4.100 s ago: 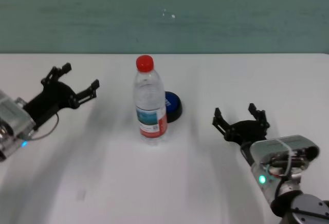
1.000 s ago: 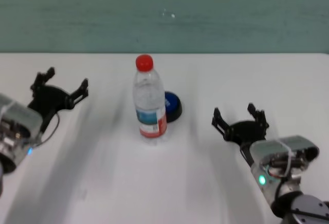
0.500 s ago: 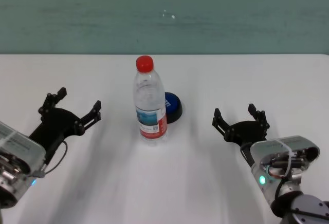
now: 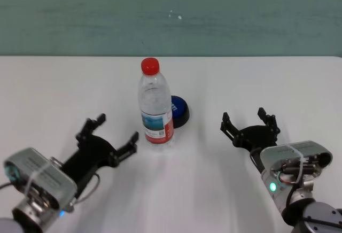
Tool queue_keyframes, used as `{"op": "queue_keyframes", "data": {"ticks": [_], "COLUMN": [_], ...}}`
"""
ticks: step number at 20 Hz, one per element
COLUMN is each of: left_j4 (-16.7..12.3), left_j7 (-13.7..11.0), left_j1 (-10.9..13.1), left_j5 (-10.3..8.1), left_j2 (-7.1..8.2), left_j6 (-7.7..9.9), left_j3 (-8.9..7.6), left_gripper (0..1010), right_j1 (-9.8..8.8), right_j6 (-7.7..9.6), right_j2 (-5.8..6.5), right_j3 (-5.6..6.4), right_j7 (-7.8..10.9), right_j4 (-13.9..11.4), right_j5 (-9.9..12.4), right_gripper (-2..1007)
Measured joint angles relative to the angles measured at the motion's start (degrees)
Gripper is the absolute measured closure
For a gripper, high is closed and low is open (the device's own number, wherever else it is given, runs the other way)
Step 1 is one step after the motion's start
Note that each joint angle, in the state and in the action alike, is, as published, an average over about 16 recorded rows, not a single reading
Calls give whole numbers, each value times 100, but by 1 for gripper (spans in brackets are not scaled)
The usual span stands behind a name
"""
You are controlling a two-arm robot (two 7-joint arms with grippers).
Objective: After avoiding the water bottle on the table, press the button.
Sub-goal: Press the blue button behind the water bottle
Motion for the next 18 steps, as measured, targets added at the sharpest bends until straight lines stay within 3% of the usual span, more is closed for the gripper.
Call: {"op": "queue_keyframes", "data": {"ticks": [7,18], "left_j4": [-122,-271], "left_j7": [-3,31], "left_j1": [209,487], "left_j5": [71,-124], "left_j2": [3,-52], "left_j6": [-230,-488], "left_j3": [106,-71], "left_gripper": [10,10], "right_j1": [0,0], "right_j6": [0,0], "right_j2": [0,0], "right_j3": [0,0], "right_j7": [0,0], "right_j4": [0,0], "right_j5": [0,0], "right_gripper": [1,1]}}
